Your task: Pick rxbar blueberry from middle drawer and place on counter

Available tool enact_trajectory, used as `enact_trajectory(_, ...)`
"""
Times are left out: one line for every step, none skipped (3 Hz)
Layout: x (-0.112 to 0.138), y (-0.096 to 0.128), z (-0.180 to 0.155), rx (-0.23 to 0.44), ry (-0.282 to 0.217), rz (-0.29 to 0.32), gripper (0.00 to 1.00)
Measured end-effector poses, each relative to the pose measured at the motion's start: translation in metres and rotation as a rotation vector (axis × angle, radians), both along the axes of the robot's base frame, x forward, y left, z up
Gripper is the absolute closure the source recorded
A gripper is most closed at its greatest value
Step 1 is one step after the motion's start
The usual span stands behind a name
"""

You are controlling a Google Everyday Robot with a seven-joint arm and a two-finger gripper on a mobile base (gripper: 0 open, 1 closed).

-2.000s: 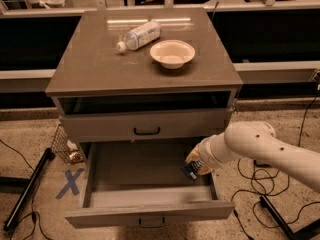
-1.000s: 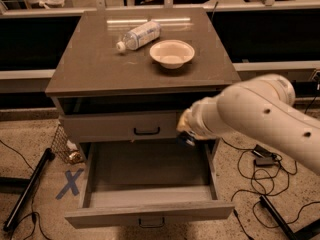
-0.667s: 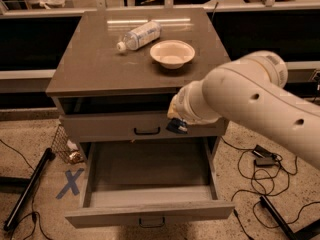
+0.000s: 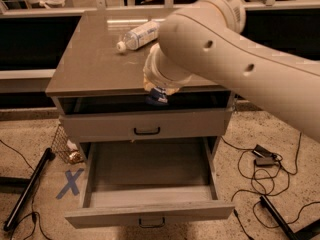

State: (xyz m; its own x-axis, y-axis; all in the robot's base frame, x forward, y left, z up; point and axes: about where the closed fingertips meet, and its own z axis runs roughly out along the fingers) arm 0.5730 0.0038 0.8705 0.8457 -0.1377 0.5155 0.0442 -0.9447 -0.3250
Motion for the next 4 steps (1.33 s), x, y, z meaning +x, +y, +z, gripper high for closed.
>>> enact_trajectory(0.022,0.032,0.014,-0.034,0.023,0.035,1.00)
enact_trajectory(0.043,0.070,0.015,-0.067,0.058,0.064,1.00)
enact_trajectory(0.063,0.102,0.009,-0.089,0.085,0.067,1.00)
enact_trajectory(0.085,0.125,0.001,-0.106,0.105,0.034,1.00)
